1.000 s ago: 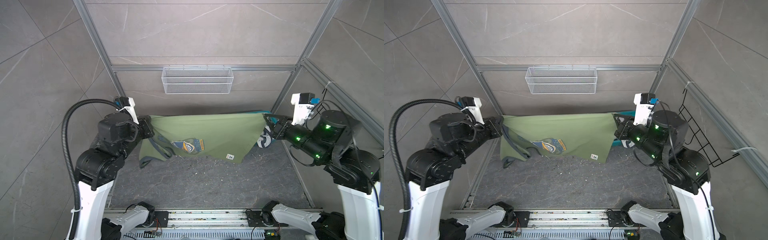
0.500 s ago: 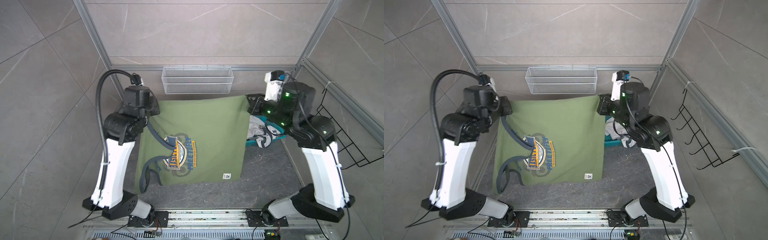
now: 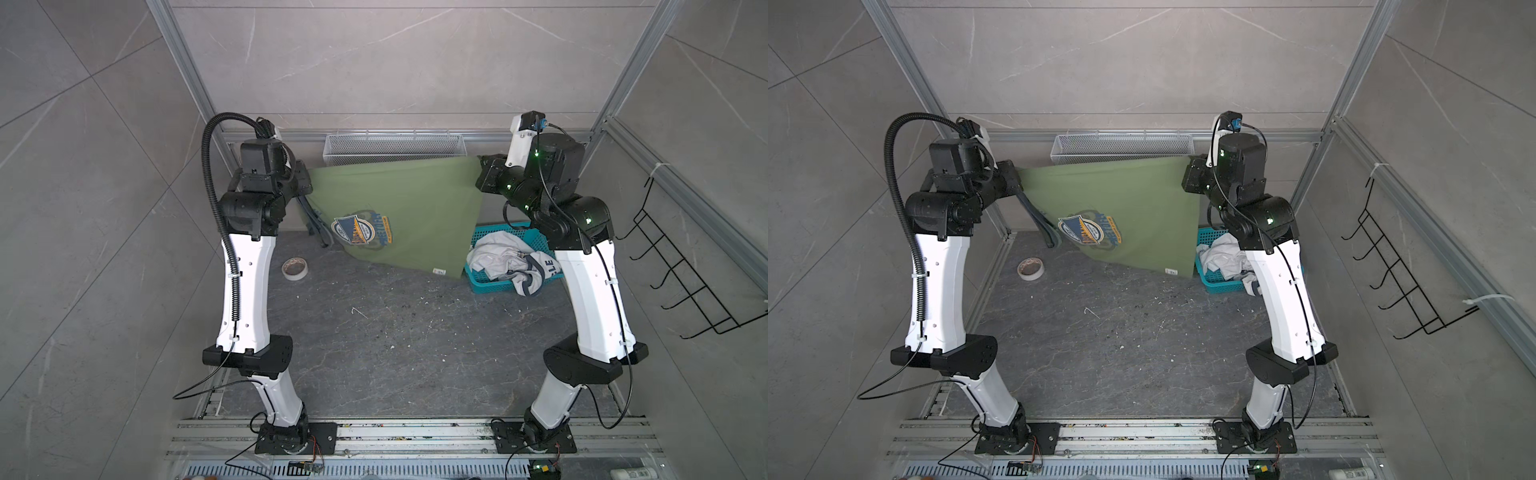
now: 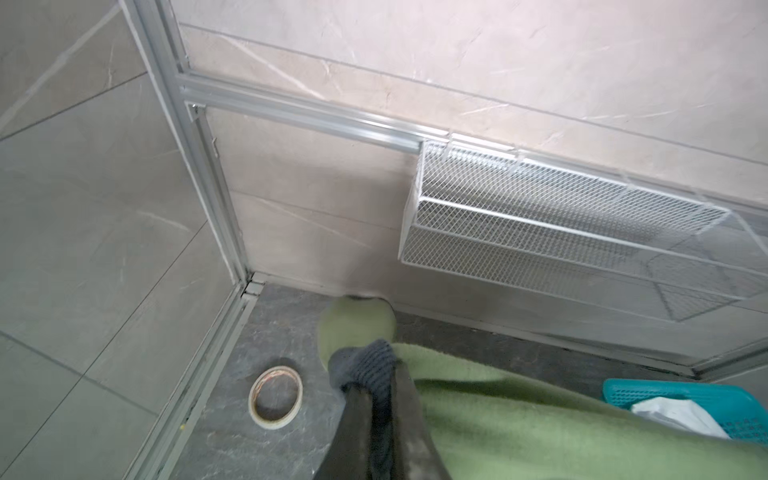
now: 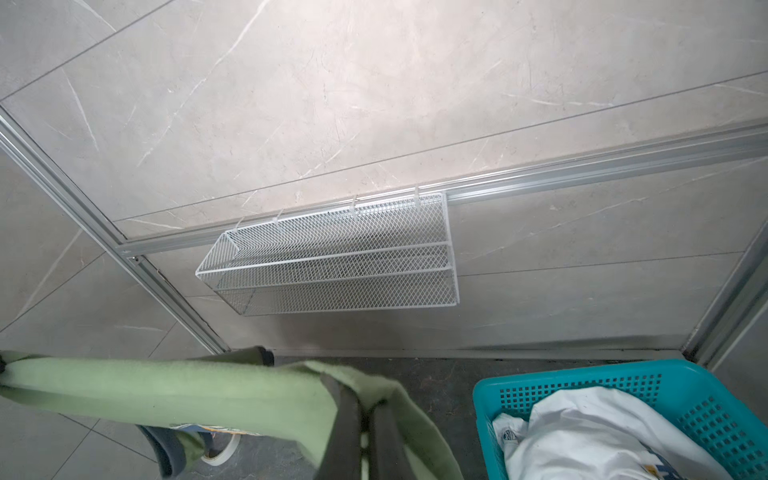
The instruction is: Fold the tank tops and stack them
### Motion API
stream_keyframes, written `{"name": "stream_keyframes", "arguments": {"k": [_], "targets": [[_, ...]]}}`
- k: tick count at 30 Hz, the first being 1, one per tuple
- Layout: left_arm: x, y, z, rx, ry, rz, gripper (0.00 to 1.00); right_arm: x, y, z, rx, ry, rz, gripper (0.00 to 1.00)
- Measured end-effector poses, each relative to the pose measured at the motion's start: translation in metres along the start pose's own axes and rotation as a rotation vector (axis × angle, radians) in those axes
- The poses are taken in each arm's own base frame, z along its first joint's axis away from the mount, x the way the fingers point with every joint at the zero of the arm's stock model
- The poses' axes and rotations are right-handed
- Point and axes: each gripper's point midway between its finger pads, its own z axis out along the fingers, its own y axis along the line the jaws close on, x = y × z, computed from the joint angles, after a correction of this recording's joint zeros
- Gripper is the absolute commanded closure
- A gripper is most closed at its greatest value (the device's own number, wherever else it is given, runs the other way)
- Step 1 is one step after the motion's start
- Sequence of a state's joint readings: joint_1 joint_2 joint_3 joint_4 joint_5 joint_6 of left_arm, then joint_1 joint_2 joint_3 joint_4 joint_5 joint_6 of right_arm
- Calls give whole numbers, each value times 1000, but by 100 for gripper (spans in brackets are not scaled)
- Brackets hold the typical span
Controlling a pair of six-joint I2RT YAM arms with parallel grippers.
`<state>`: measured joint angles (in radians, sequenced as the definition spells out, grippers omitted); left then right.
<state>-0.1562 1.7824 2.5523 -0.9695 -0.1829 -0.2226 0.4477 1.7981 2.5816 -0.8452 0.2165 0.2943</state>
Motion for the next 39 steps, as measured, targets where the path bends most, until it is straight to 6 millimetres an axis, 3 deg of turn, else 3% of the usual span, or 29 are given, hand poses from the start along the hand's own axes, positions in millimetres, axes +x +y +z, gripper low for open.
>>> {"name": "stream_keyframes", "arguments": {"k": [2, 4, 7, 11, 14, 17, 19, 21, 26, 30, 32, 35, 39], "targets": [[3, -4, -8, 39, 1, 4, 98, 8, -1, 2, -4, 14, -2, 100], [18, -6, -16, 74, 32, 5, 98, 27, -5, 3, -3, 54, -9, 100], [63, -6, -27, 119, 115, -15, 96, 77, -16, 5, 2, 151, -6, 100], [156, -1, -35, 170, 292, -81, 94, 164, -34, 2, 12, 317, 27, 100], [246, 5, -34, 177, 488, -144, 94, 245, -55, -11, 46, 474, 66, 100], [334, 13, -37, 137, 708, -206, 93, 319, -81, -36, 115, 630, 107, 100], [383, 20, -50, 97, 836, -255, 92, 358, -96, -58, 166, 718, 144, 100], [414, 24, -66, 70, 917, -298, 90, 389, -107, -81, 202, 789, 189, 100], [459, 17, -96, 77, 1006, -366, 80, 437, -122, -126, 255, 888, 296, 100], [503, 10, -116, 77, 1115, -378, 63, 462, -136, -158, 319, 943, 344, 99], [517, 10, -127, 68, 1151, -379, 54, 468, -141, -172, 340, 952, 367, 87], [514, 9, -136, 74, 1129, -395, 40, 471, -146, -193, 358, 940, 419, 61], [483, 13, -138, 69, 1018, -397, 36, 469, -149, -216, 370, 930, 468, 39]]}}
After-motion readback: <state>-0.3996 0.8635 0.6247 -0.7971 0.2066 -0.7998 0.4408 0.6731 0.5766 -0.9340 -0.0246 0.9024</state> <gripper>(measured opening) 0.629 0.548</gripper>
